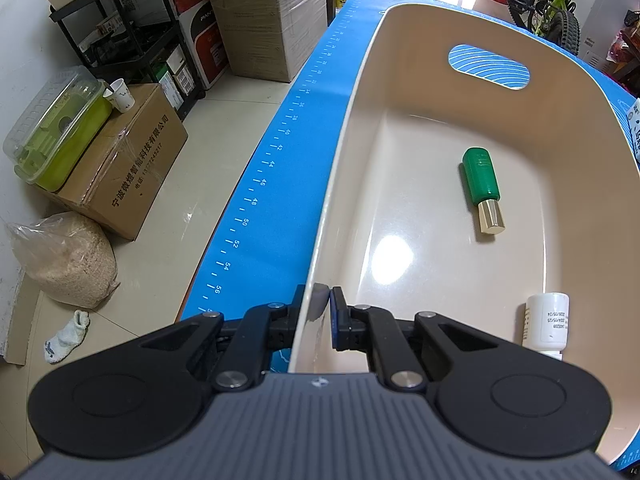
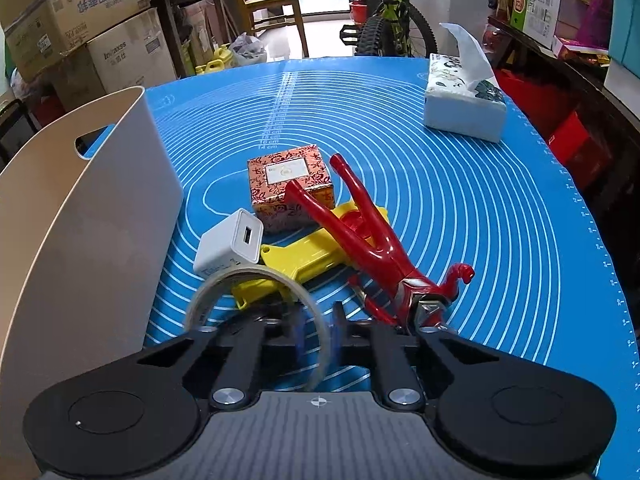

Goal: Organize rigid objects
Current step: 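Move the right tool to the white tape roll and grip its edge, then carry the tape roll into the basket and open the right gripper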

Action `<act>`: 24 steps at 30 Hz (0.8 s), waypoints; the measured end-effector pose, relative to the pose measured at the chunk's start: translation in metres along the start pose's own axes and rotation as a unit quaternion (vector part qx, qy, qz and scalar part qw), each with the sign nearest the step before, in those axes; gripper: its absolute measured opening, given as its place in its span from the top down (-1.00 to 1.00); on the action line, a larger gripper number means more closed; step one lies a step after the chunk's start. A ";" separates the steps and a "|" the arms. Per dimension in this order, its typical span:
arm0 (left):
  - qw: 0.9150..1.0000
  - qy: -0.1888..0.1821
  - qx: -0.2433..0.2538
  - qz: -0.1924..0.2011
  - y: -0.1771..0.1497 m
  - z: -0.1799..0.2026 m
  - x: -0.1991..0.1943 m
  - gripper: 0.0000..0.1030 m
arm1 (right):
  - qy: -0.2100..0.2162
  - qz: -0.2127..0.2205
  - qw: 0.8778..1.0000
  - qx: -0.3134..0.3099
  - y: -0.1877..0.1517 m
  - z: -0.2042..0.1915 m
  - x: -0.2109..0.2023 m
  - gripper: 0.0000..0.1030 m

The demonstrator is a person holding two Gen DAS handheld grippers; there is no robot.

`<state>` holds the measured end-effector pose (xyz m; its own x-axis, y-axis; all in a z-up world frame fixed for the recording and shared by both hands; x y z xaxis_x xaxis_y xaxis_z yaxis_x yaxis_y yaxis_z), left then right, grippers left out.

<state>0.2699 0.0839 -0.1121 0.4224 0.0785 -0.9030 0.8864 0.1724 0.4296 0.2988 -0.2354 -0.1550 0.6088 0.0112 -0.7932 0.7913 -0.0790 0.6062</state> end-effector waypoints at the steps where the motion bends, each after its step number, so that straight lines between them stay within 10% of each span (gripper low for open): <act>1: 1.000 0.001 0.000 0.000 0.000 0.000 0.000 0.75 | 0.000 0.000 1.000 -0.002 0.000 -0.001 -0.001 0.59; 24: 1.000 0.002 0.000 0.002 0.000 0.001 0.001 0.76 | -0.012 0.155 0.988 0.009 0.055 -0.032 -0.089 0.67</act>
<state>0.2707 0.0828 -0.1126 0.4259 0.0836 -0.9009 0.8843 0.1723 0.4341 0.2895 -0.2088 -0.0493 0.8204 -0.0402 -0.5703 0.5653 -0.0926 0.8197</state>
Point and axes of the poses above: each gripper's, at about its wrist camera, not at the fingertips, and x roughly the way its jaws point, z to its right, y to its top, the point moved 9 cm from there along x, roughly the way its jaws point, and after that the axes turned 8 degrees about -x, right-handed, at the moved point
